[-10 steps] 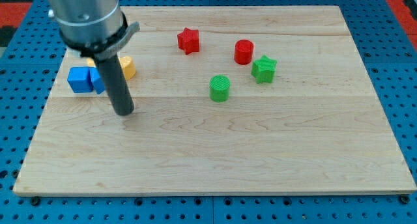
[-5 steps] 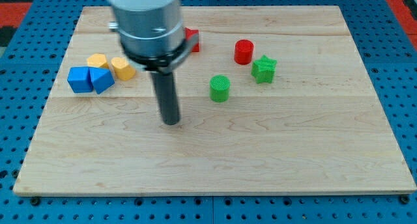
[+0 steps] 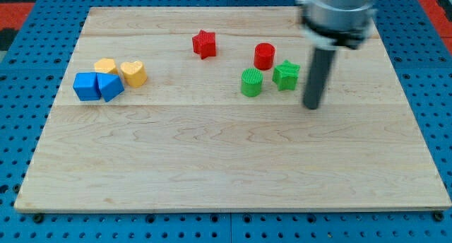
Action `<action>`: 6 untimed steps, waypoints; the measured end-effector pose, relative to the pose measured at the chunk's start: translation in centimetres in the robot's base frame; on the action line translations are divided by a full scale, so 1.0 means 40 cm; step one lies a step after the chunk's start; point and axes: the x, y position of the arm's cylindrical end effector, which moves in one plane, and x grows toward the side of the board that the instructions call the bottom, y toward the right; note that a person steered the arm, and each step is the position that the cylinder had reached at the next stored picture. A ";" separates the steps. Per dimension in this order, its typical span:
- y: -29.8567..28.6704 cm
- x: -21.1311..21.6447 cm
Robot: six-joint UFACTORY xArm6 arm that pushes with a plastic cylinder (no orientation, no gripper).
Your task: Put the green blocks together
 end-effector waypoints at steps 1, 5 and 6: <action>0.038 -0.052; -0.229 -0.120; -0.260 -0.124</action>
